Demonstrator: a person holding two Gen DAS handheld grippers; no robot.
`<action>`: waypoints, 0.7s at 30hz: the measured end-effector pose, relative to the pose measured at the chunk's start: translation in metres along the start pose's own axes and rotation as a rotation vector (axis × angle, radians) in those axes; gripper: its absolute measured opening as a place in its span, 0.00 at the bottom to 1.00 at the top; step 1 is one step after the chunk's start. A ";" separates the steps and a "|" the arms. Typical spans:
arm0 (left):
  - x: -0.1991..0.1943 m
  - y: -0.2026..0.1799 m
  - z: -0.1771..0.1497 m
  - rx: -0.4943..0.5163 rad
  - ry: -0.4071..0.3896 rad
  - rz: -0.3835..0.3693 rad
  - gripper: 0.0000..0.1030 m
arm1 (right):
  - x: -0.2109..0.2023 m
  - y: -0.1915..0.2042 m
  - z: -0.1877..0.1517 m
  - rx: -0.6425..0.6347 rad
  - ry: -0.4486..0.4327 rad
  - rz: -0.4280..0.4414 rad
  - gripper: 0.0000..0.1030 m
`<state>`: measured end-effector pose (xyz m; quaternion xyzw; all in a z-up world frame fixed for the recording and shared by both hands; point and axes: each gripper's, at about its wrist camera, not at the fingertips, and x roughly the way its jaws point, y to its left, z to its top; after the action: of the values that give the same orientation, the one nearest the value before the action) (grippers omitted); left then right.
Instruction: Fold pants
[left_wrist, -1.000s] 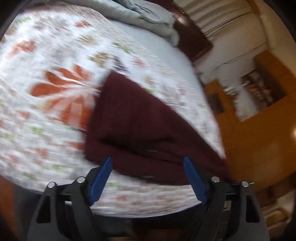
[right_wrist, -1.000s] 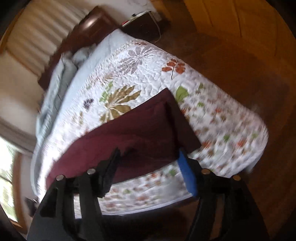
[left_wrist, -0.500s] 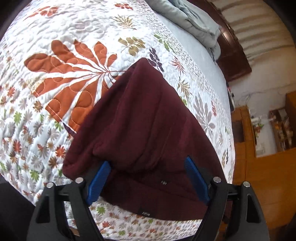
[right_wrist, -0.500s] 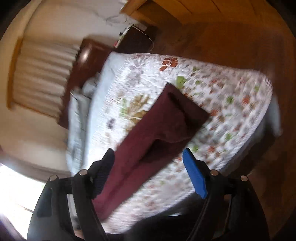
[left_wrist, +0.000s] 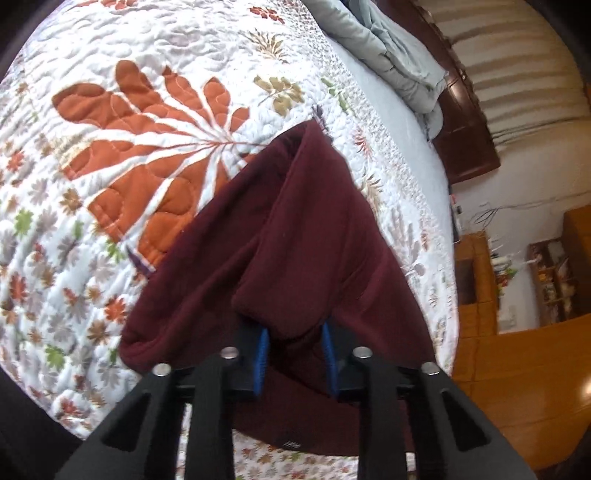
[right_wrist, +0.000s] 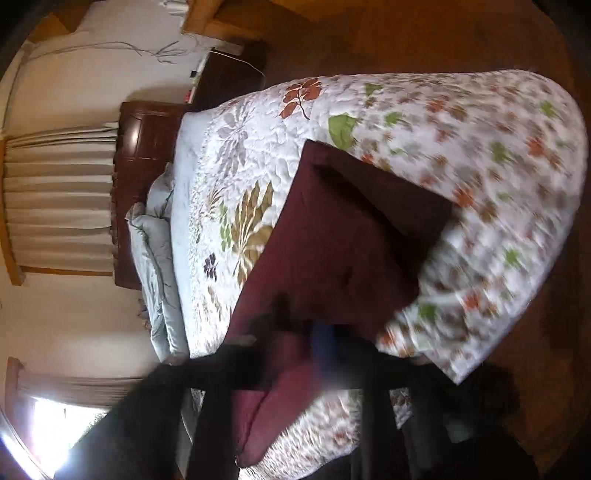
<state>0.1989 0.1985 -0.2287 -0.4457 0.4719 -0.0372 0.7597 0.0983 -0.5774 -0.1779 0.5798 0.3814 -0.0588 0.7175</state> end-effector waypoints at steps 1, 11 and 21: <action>-0.003 -0.005 0.003 0.009 -0.008 -0.024 0.20 | -0.001 0.015 0.004 -0.052 -0.021 -0.013 0.10; -0.045 0.017 -0.005 -0.073 -0.018 -0.121 0.19 | 0.004 -0.015 -0.007 -0.171 -0.053 -0.011 0.09; -0.028 0.027 -0.008 -0.026 0.005 -0.073 0.19 | 0.009 -0.011 -0.011 -0.238 -0.019 -0.170 0.29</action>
<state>0.1679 0.2231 -0.2297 -0.4722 0.4578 -0.0599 0.7509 0.0932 -0.5681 -0.1927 0.4558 0.4265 -0.0794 0.7772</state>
